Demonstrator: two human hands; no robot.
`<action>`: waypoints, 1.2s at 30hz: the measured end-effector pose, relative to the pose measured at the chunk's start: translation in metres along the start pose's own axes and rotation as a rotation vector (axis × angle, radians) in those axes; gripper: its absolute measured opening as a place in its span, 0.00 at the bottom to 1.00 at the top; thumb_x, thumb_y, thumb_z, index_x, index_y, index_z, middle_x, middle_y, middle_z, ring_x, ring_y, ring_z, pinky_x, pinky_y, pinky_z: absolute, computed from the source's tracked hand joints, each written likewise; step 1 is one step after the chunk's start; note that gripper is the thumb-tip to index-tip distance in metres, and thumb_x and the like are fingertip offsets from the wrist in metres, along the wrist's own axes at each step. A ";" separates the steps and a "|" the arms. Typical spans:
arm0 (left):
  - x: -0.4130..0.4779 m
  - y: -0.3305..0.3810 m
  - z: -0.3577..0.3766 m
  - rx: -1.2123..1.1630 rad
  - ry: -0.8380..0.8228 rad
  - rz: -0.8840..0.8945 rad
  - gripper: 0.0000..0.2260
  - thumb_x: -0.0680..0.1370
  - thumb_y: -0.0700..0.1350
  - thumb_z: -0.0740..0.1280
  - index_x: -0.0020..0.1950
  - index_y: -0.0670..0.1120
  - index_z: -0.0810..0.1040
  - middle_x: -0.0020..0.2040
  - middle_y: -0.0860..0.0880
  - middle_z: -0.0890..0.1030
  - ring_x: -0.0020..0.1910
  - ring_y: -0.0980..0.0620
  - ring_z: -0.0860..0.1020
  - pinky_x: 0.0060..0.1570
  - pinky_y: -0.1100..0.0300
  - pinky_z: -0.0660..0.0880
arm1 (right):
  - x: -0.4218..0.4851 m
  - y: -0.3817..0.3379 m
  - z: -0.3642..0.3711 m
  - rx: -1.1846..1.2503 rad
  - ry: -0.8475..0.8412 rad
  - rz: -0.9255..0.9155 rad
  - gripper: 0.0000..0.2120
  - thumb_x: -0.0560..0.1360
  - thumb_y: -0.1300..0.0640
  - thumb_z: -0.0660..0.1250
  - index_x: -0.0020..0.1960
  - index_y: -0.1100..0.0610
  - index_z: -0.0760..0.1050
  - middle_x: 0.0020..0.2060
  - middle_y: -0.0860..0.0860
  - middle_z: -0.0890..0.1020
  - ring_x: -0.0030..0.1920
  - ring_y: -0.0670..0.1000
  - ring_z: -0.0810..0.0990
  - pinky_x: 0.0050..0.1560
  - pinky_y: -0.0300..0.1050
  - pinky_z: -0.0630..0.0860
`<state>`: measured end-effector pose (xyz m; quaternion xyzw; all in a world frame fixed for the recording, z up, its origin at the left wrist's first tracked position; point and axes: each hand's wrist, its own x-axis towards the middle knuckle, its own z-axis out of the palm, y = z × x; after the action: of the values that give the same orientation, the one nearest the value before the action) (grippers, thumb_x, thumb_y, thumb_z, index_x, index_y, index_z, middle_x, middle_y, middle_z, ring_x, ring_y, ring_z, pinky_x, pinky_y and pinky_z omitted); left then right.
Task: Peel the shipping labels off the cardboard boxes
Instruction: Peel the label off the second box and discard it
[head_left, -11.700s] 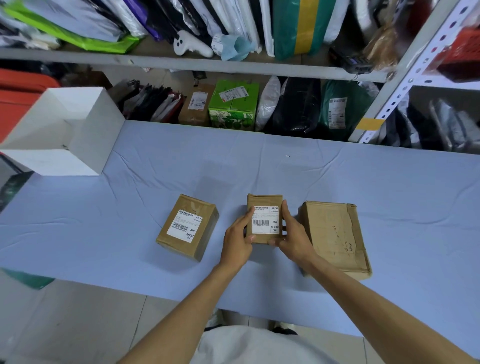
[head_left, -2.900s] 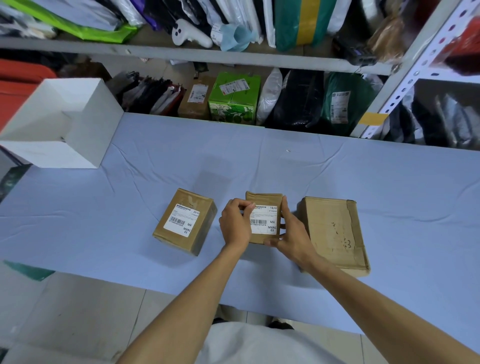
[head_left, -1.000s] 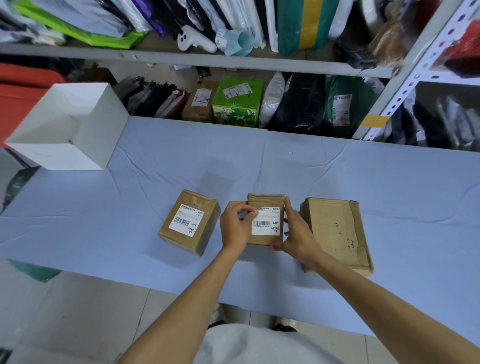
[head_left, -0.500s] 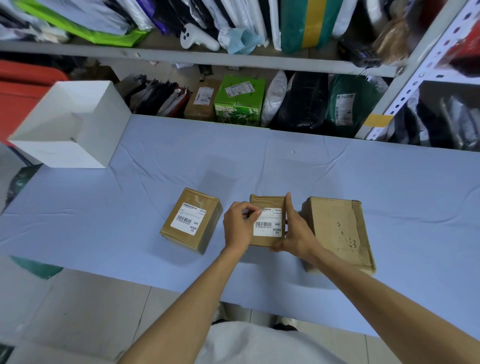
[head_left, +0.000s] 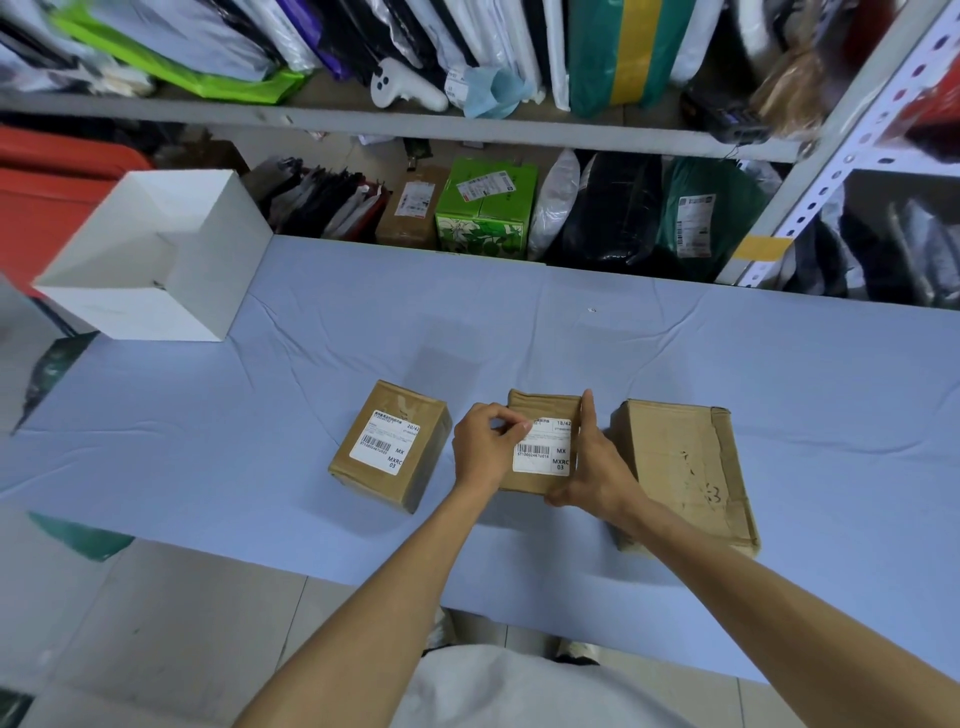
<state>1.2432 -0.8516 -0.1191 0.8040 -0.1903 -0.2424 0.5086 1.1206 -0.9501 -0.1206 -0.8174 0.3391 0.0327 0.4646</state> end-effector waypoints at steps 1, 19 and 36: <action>0.000 0.000 0.000 -0.002 0.003 0.005 0.08 0.71 0.42 0.75 0.36 0.53 0.80 0.46 0.53 0.79 0.46 0.55 0.81 0.54 0.51 0.78 | 0.000 0.001 0.001 0.016 0.015 0.009 0.68 0.59 0.63 0.78 0.74 0.53 0.26 0.51 0.42 0.73 0.44 0.40 0.74 0.37 0.22 0.69; 0.006 -0.002 0.000 0.038 -0.073 -0.008 0.06 0.71 0.42 0.75 0.36 0.51 0.81 0.48 0.52 0.76 0.47 0.50 0.81 0.53 0.52 0.79 | -0.001 -0.004 -0.004 -0.133 -0.009 -0.010 0.68 0.59 0.59 0.79 0.74 0.57 0.25 0.67 0.55 0.64 0.61 0.53 0.69 0.56 0.38 0.70; 0.007 -0.006 0.000 0.003 -0.101 -0.034 0.02 0.72 0.41 0.74 0.41 0.43 0.84 0.49 0.52 0.75 0.48 0.50 0.80 0.50 0.60 0.78 | 0.003 -0.004 -0.002 -0.084 0.010 -0.003 0.68 0.58 0.60 0.80 0.75 0.57 0.28 0.66 0.53 0.66 0.59 0.48 0.69 0.53 0.35 0.70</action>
<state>1.2498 -0.8529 -0.1263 0.7946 -0.2026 -0.2909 0.4929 1.1249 -0.9514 -0.1174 -0.8367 0.3387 0.0423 0.4282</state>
